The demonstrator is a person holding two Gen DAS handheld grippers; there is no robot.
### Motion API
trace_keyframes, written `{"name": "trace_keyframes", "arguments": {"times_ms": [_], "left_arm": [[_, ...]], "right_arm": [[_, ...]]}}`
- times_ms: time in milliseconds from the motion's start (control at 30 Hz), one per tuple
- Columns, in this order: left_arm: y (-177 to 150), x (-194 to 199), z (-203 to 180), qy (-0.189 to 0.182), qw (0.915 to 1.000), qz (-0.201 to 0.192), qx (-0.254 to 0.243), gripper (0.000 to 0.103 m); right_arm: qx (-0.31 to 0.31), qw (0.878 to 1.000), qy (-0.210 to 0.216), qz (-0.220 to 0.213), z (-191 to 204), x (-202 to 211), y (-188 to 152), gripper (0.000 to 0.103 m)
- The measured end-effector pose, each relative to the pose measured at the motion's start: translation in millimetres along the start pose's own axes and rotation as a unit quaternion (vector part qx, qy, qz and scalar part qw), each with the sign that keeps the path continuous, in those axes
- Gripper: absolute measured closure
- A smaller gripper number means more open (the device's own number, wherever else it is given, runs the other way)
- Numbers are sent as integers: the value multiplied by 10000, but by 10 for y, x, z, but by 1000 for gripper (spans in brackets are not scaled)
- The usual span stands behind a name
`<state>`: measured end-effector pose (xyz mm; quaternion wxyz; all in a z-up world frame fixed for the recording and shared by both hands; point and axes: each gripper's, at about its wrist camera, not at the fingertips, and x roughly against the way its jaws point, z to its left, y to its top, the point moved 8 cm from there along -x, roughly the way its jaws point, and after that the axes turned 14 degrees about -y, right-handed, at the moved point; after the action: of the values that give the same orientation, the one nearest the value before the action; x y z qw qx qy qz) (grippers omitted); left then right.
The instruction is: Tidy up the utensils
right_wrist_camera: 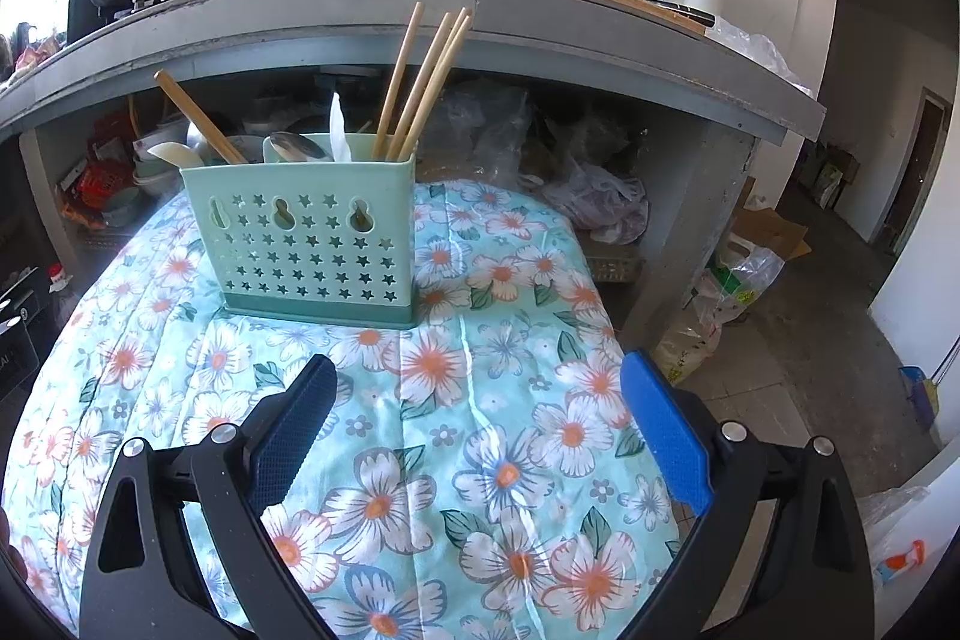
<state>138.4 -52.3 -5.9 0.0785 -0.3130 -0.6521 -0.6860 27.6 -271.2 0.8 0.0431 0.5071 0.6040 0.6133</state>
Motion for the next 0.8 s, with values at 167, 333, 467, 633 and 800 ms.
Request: {"name": "trace_keyframes", "arguments": {"times_ms": [167,333,467,633,800], "left_arm": [[-17,-11,-25,-50,9999,59,-66,9],[-36,-17,-50,-109,9999,101,-83,9],[-45,-18,-82,-151,9997,118,-128,9],[-56,-23,-111,-188,9996,147,-150,9],[-58,-28,-112,-201,9995,169,-162,9]], "right_arm": [[17,10000,29,-19,30,23,12,10],[28,10000,53,-20,39,39,15,10],[13,10000,59,-10,30,39,16,10],[1,10000,60,12,28,31,9,10],[0,10000,60,21,31,28,6,10]]}}
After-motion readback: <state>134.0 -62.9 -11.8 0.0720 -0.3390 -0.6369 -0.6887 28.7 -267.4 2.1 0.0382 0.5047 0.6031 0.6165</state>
